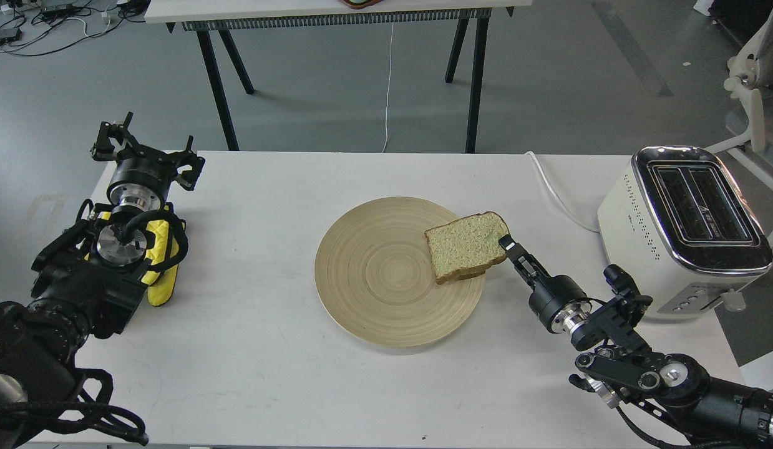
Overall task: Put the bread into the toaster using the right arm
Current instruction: 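Lift the bread slice off the plate and carry it above the toaster, then lower the bread slice into the toaster slot with the right gripper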
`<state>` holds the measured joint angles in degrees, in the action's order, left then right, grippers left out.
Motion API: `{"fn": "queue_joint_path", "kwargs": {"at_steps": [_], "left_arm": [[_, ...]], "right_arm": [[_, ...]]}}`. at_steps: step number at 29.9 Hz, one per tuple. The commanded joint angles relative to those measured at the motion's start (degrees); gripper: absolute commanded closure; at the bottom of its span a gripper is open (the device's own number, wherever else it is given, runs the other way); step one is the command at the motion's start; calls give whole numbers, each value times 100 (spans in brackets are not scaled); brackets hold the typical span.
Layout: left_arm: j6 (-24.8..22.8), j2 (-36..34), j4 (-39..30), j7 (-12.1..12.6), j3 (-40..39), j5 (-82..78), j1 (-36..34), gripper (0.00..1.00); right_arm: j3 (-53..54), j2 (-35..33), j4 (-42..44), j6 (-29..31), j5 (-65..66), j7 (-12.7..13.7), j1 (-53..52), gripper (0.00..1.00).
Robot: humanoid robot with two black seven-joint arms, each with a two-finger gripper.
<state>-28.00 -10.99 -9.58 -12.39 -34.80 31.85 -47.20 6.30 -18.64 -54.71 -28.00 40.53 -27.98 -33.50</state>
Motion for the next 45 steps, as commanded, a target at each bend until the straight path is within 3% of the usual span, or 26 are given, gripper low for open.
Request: {"fn": "queue_joint_path", "kwargs": {"at_steps": [1,8,15,21,27,45], "left_arm": [[0,0,0,-1,0,6,0,0],[0,0,0,-1,0,-3,0,0],[0,0,0,-1,0,6,0,0],[0,0,0,-1,0,-3,0,0],[0,0,0,-1,0,5,0,0],[0,0,0,-1,0,6,0,0]], "right_arm": [[266,-69,-303,0,34,-2,-130,100],[512,-727,-874,0,34,-2,-534,100],[846,-2387,-1718,0,34,-2,-631,100],[925,-3978,-1921,0,43,-2,-605,100],[794,-4867,-1851,0,69,-2,-482,100],[345,-5009,-1666,0,87,-2,1,100]]}}
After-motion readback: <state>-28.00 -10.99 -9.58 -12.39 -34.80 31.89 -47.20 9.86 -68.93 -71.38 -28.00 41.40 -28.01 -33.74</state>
